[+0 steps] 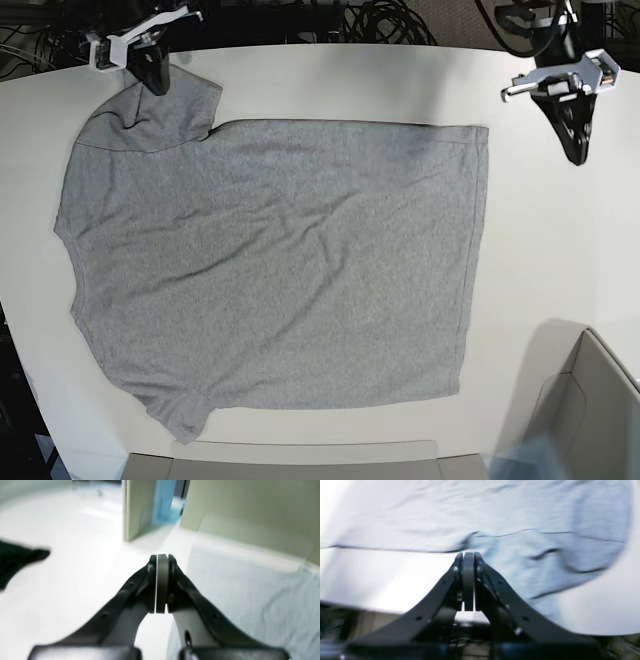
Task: Fold the T-shirt properly
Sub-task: 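Lower both grippers from rest toward the grey T-shirt, then move both grippers over the shirt toward its shoulder corners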
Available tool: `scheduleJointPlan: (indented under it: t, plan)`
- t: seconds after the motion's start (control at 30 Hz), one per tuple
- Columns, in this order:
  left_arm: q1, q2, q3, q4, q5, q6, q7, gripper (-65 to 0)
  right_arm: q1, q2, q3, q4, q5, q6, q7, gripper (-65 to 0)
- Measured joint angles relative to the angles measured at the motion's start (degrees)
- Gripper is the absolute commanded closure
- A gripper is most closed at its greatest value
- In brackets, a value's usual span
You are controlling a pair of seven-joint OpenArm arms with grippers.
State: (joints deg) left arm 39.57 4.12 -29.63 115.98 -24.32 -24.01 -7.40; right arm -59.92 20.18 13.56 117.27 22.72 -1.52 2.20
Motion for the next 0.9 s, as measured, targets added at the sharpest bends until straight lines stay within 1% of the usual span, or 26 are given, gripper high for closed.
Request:
scheduleJointPlan:
  t: [0.1,0.17,0.23,0.3,0.33,0.37,0.4,0.43,0.47,0.53,0.57,0.63,0.7,0.73,0.8,0.83,0.9]
  plan:
    - [-5.7,-0.1,0.0,0.1,0.0,-0.3,0.1,0.0,3.8,0.2,1.4,0.1,0.1,0.4,0.8,0.0]
    - [-9.7,0.0,0.0,-0.1,0.4,0.1,0.6,0.0,6.7,0.1,1.3,0.1,0.0,1.3,0.3,0.0]
    - [-14.4,0.0,0.0,-0.1,3.1,0.0,-0.3,0.0,10.0,0.6,1.4,0.1,0.0,1.4,0.6,0.0]
    - [-18.9,0.3,0.0,0.0,6.4,-0.3,-0.2,0.0,13.4,1.7,1.6,0.1,0.0,0.7,0.3,0.0]
    - [-20.9,0.9,0.0,0.0,7.3,-0.2,-0.2,0.0,14.6,1.8,1.7,0.1,0.0,0.6,0.6,0.0]
    - [-22.4,1.2,0.3,0.0,9.4,-0.2,-0.4,0.0,16.0,1.8,1.7,0.1,-0.1,0.5,0.7,0.0]
    - [-23.9,1.3,1.0,0.0,11.7,-0.1,-0.5,0.0,17.4,1.7,1.6,0.1,-0.6,1.2,0.5,0.0]
    - [-25.0,1.1,1.4,0.0,14.3,0.1,-0.7,0.0,18.4,1.6,1.5,0.1,-2.2,1.4,0.4,0.0]
    - [-25.7,0.4,2.2,0.0,17.0,-0.4,-2.3,0.0,19.6,1.5,1.5,0.1,-5.1,1.5,0.6,0.0]
    - [-26.4,-1.5,4.7,0.0,19.3,-0.3,-8.8,0.0,21.8,1.4,1.4,0.1,-9.7,1.3,0.6,0.0]
    - [-26.7,-2.1,6.1,0.2,19.9,-0.2,-10.8,0.0,23.2,1.2,1.2,0.1,-11.2,1.3,0.8,-0.1]
    - [-26.8,-2.5,10.0,0.2,20.7,0.1,-11.3,-0.1,26.4,1.2,-0.4,0.1,-15.0,1.1,3.6,-0.3]
    - [-26.8,-2.5,12.9,0.2,21.3,-0.2,-9.7,-1.2,28.1,1.2,-1.8,0.1,-17.1,1.8,4.9,-3.4]
    - [-27.4,-2.5,14.2,0.1,21.4,-0.9,-8.0,-1.8,28.9,1.1,-2.4,0.1,-17.4,1.8,4.3,-6.2]
    - [-29.5,-2.6,15.6,0.1,21.3,-0.4,-5.3,-2.9,30.0,1.0,-2.6,0.1,-18.0,1.6,3.2,-12.1]
    - [-30.5,-2.7,15.8,0.1,21.3,-0.3,-4.5,-3.9,30.5,0.7,-2.5,0.1,-17.7,1.5,2.8,-15.1]
    - [-32.4,-3.6,16.1,0.1,21.3,-0.3,-1.6,-5.5,31.9,-1.4,-2.2,0.1,-16.5,1.3,0.9,-19.8]
